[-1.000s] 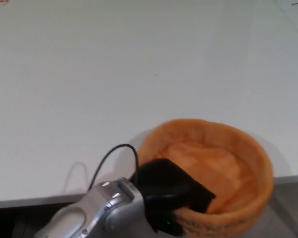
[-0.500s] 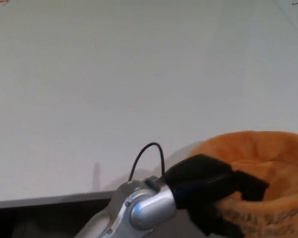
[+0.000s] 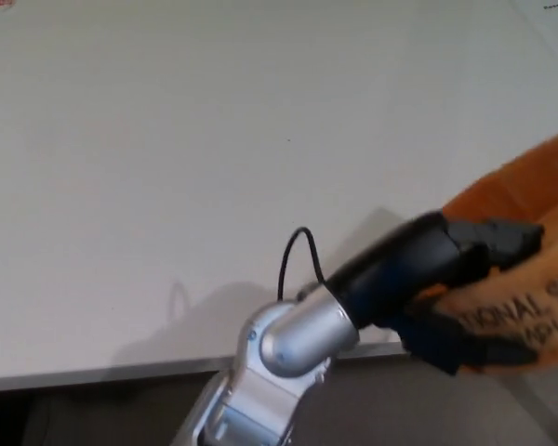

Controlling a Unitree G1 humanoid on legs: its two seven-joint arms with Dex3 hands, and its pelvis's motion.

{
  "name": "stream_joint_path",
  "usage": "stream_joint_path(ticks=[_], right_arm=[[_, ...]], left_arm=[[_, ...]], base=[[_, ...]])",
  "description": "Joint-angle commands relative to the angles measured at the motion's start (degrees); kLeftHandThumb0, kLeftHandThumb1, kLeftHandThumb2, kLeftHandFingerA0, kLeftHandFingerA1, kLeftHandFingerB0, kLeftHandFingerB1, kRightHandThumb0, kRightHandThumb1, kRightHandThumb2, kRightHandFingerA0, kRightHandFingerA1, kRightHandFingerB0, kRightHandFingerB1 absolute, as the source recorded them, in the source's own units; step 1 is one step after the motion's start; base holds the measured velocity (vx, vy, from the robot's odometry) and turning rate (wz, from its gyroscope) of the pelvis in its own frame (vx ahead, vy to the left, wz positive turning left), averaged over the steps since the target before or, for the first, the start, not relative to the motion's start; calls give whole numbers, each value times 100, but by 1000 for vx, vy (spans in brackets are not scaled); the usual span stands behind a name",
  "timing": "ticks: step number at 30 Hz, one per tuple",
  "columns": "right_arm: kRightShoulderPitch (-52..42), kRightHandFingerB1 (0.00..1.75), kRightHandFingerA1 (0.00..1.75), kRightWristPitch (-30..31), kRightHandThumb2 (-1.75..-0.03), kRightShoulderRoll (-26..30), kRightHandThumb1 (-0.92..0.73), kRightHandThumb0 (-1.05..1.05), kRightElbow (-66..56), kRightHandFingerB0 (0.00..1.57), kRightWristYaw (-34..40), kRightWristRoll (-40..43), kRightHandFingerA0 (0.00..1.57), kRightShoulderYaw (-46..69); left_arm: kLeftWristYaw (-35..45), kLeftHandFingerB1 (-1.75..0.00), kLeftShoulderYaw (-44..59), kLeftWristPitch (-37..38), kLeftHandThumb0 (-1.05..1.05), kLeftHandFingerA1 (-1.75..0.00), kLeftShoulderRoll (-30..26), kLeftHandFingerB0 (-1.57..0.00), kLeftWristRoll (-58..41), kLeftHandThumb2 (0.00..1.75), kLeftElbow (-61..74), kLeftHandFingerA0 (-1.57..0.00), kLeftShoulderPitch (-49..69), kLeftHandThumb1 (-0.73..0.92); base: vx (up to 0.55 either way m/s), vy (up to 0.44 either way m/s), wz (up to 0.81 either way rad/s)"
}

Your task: A soft plate is kept in the center of the table close to the robot and the robot uses its left hand to pick up the plate, turns it upside down and places it back on the table

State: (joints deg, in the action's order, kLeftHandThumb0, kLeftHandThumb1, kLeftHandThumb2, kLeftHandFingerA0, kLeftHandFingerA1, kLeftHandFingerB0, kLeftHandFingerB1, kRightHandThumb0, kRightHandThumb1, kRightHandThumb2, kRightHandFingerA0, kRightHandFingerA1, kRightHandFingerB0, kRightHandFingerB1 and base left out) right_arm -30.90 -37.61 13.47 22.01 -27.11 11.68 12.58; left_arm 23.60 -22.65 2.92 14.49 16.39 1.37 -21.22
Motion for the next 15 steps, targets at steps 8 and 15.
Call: stream_joint_path(ticks=[8, 15], right_arm=[[17, 32, 46, 253, -67, 195, -89, -57, -33, 26, -29, -6, 43, 0], [57, 33, 47, 145, -67, 196, -89, -57, 76, 27, 15, -73, 44, -17]], left_arm=[[-3072, -175, 3641, -605, -28, -175, 2843, -54, -7233, 63, -249, -93, -671, 67], [-3540, -175, 4236, 62, -28, -175, 2841, -58, -7581, 64, -581, -98, -864, 67]], base=[[0, 0, 0], [0, 0, 0]])
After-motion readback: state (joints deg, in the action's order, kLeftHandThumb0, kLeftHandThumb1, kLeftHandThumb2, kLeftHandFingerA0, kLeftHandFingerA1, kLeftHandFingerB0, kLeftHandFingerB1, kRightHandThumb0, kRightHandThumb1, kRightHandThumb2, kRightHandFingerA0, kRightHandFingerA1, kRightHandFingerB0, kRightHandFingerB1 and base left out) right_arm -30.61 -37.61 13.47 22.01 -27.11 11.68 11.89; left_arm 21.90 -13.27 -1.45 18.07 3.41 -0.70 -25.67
